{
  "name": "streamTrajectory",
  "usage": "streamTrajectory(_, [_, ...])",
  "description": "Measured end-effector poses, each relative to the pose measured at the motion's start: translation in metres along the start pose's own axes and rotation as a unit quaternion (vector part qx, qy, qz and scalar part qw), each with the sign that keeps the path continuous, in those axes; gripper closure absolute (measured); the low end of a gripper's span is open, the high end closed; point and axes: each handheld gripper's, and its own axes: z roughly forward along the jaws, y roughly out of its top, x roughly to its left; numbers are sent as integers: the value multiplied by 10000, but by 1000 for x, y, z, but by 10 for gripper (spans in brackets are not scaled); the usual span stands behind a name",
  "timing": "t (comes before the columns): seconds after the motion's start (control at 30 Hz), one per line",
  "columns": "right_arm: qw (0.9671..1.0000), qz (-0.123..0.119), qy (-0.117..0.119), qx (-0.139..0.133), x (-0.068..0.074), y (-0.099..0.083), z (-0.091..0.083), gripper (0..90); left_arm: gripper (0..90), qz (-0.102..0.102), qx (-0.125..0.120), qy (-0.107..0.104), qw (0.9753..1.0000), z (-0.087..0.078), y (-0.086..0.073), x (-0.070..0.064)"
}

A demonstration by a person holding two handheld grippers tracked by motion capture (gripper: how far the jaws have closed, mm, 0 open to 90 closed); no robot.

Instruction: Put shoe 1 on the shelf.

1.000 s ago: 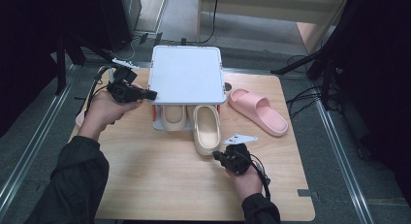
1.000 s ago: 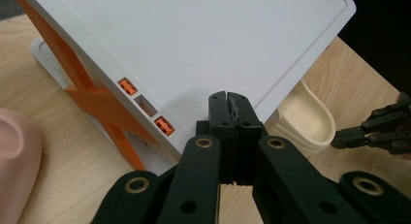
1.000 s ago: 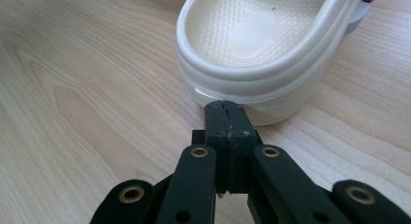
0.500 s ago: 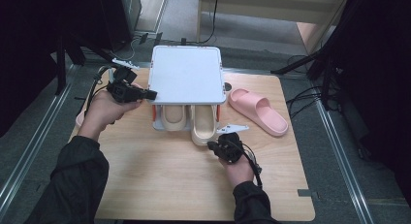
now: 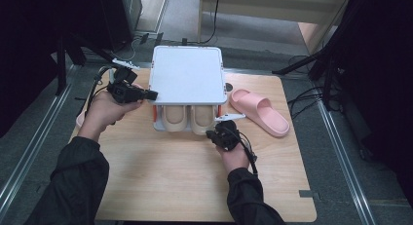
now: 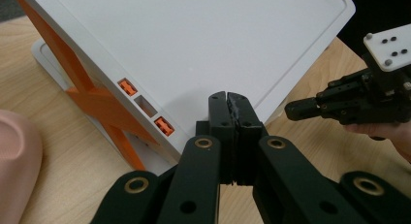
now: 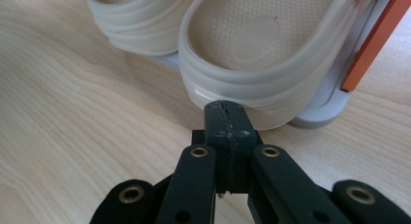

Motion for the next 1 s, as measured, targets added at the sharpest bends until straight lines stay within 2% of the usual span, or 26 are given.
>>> streamTrajectory(0.3, [9999,84,17,-85,-5,4,7,882,863,90,-14,96,9999,-1,0,-3])
streamTrajectory(0.4, [9999,49,115,-72,-3,1,4,864,783,109,-8,119,9999,-3,0,-4])
streamTrajectory(0.5, [9996,-40,205,-170,0,-1,-7,823,698,96,-29,91,9999,-8,0,-3])
streamTrajectory(0.6, [9990,-64,351,-251,1,-4,-18,762,582,4,-24,-50,10000,-12,-1,-4])
streamTrajectory(0.77, [9975,-233,612,-277,3,-9,-33,641,441,-92,-76,-167,9998,-26,-8,-2])
streamTrajectory(0.87, [9962,-349,761,-251,5,-12,-43,594,407,-176,-138,-97,9997,-34,-14,1])
streamTrajectory(0.93, [9955,-427,806,-261,5,-14,-50,566,416,-291,-94,-88,9995,-41,-19,4])
streamTrajectory(1.0, [9953,-432,829,-270,4,-17,-58,561,419,-338,-79,20,9994,-46,-26,7])
